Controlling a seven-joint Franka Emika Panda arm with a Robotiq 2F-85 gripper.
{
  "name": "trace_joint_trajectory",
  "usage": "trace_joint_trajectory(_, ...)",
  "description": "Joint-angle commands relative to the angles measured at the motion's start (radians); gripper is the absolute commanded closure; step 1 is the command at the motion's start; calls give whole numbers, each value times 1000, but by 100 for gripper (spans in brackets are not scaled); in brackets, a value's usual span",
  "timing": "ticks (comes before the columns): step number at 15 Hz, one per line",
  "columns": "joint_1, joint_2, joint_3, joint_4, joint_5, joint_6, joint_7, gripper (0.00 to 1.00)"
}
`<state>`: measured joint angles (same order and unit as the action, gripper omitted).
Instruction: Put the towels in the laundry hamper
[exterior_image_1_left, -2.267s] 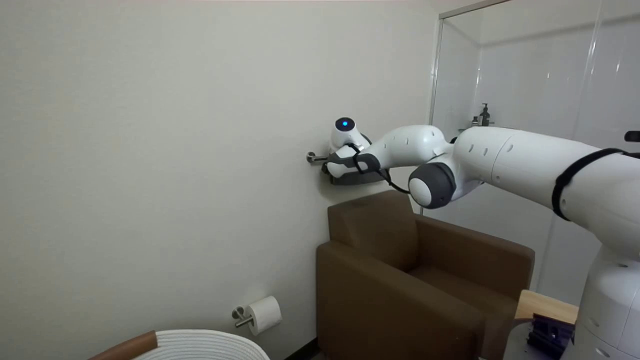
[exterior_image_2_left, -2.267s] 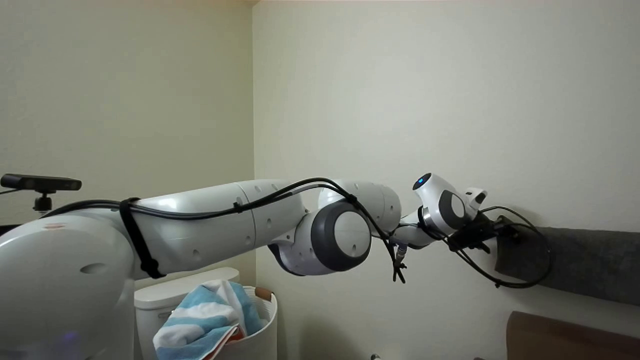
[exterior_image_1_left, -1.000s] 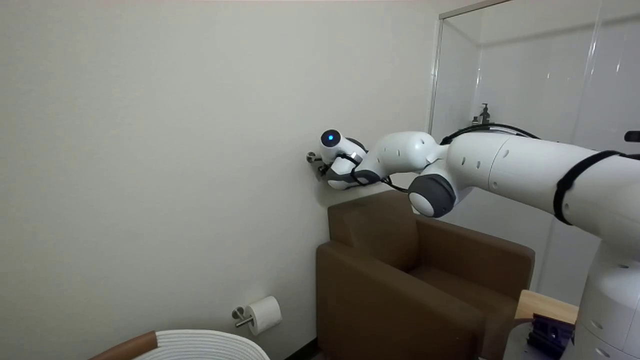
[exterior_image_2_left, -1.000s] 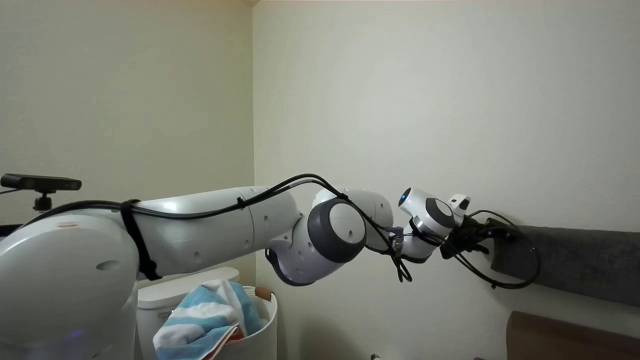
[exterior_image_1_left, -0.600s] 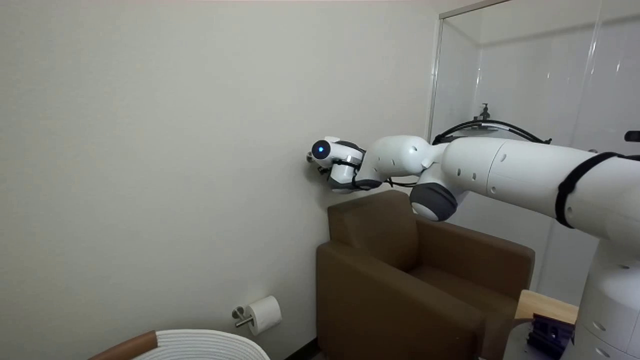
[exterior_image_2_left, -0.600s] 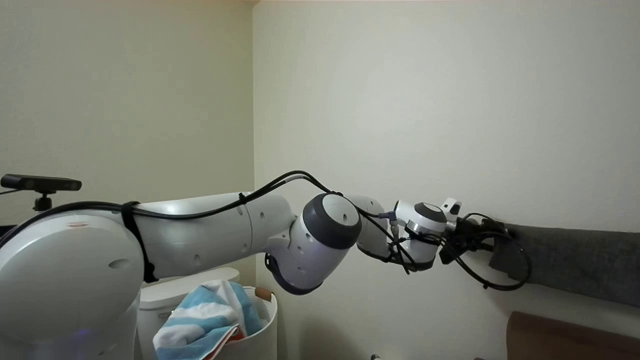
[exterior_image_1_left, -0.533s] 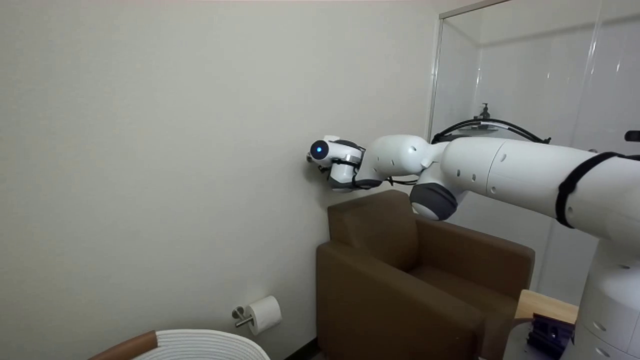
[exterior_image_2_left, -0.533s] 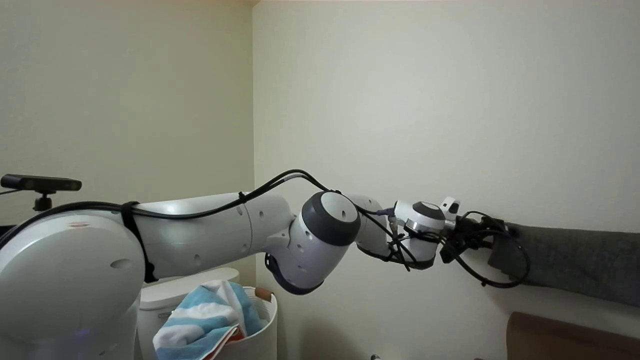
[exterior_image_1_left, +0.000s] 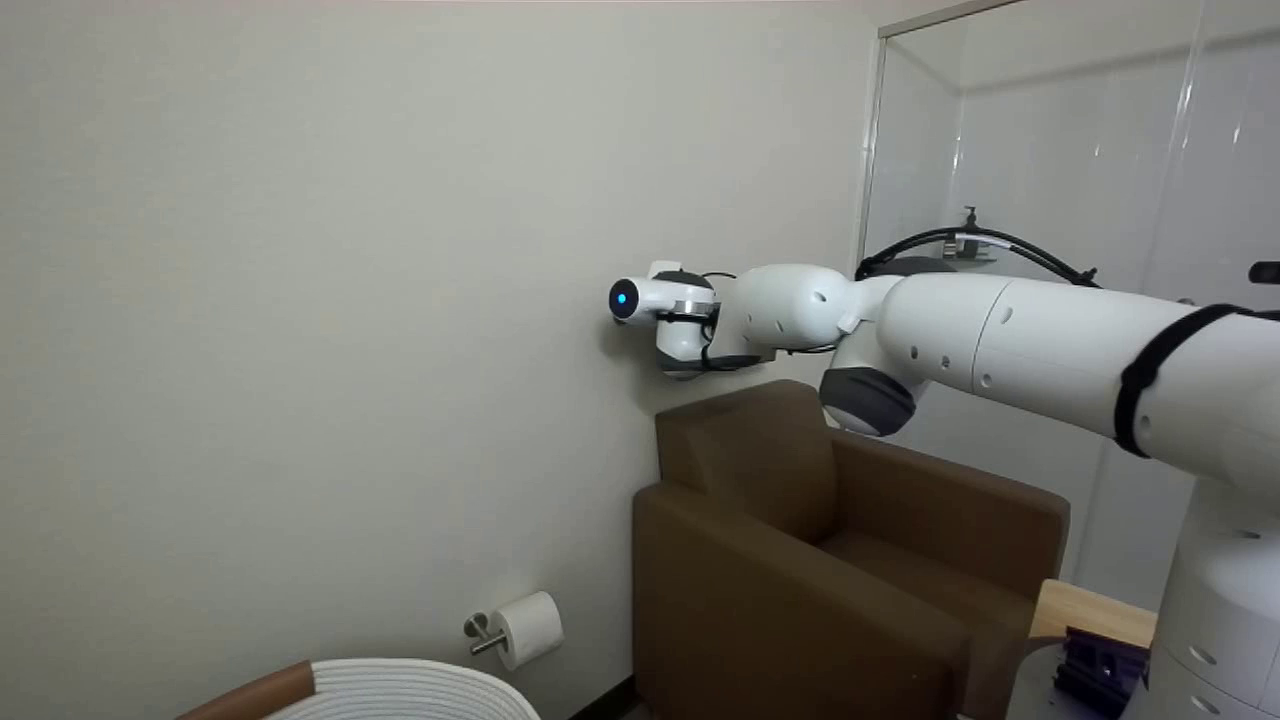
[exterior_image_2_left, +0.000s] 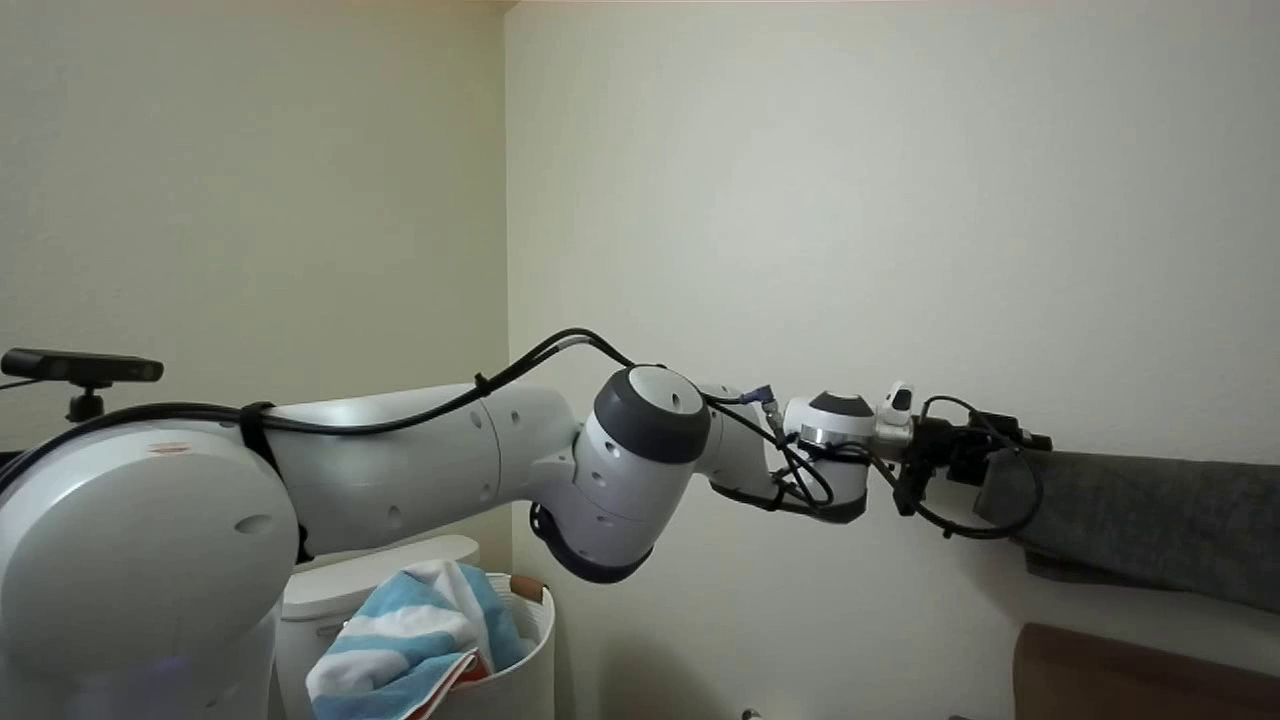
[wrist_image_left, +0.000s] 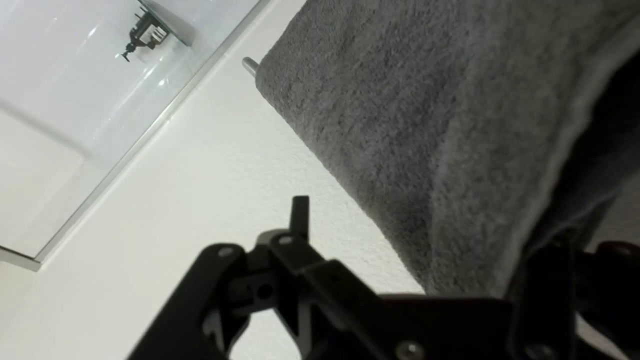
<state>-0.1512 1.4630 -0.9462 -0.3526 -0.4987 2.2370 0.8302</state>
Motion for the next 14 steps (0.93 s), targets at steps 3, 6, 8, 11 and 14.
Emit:
trace_joint_trajectory(3, -8, -23, 24, 1, -2, -62, -224, 66)
trace_joint_trajectory(6, -30, -28, 76, 1, 24, -29, -377, 85)
trace_joint_trajectory(8, -40, -32, 101, 1, 29, -34, -445, 89)
trace_joint_trajectory(11, -56, -44, 143, 1, 35, -22, -541, 93)
trace_joint_trajectory(14, -86, -76, 257, 1, 86, 32, -705, 90)
